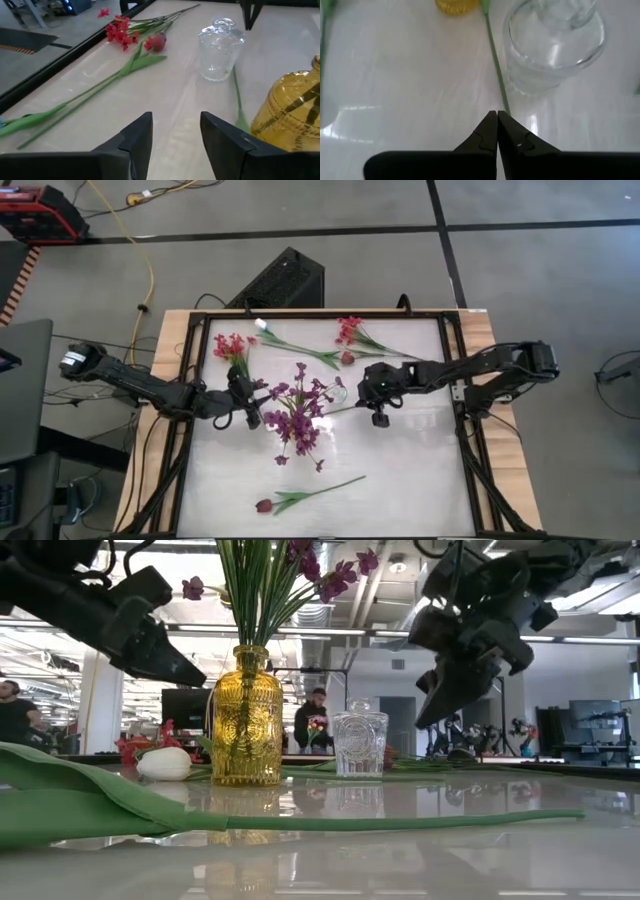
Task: Sort flowers into vase by color
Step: Adjust the bottom white tulip, then put the top red tulip into the yellow vase
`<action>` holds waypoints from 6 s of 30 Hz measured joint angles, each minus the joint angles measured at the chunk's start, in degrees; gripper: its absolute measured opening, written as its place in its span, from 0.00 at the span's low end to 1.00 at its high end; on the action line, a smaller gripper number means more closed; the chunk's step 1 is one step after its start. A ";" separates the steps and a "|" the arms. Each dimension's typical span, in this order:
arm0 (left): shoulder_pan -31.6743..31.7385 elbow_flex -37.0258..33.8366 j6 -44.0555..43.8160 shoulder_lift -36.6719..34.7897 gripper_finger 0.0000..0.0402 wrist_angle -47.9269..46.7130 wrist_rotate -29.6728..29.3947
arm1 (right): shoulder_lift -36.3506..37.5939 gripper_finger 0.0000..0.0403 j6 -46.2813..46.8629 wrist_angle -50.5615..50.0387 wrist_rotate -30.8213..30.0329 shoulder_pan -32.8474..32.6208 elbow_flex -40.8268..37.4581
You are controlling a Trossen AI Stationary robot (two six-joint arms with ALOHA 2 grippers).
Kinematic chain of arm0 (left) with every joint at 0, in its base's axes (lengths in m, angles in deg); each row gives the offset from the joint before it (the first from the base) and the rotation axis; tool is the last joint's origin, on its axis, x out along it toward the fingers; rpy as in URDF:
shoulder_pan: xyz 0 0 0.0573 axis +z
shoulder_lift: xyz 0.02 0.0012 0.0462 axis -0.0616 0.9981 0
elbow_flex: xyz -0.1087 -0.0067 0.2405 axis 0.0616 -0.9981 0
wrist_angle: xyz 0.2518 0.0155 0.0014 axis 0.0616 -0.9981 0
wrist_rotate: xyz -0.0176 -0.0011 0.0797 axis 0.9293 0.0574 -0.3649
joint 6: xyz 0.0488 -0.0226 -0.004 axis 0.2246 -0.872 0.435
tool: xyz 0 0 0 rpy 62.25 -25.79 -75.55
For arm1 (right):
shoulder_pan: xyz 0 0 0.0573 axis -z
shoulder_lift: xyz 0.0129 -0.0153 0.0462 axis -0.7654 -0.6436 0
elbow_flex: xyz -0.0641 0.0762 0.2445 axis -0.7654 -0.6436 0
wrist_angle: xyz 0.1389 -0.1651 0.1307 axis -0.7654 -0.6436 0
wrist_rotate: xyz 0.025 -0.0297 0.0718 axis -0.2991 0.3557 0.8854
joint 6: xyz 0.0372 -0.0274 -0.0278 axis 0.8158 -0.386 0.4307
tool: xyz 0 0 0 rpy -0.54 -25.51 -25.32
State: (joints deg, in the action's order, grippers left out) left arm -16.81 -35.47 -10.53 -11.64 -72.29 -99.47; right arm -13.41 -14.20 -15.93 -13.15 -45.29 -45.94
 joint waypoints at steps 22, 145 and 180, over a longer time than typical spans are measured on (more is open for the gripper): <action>0.68 0.00 -1.38 0.00 0.41 -0.01 2.43 | -12.24 0.45 -4.02 3.28 0.02 3.59 0.16; 45.96 57.86 52.96 58.46 0.35 -38.09 32.45 | 5.88 0.50 12.24 -14.20 -1.75 -11.41 -2.94; 49.32 51.50 51.05 56.37 0.35 -38.39 42.91 | 5.88 0.50 19.13 -11.35 -1.51 -13.30 -7.74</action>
State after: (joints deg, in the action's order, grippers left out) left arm 32.51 16.03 40.52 44.73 -110.67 -56.56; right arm -7.52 4.93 -27.28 -14.66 -58.59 -53.68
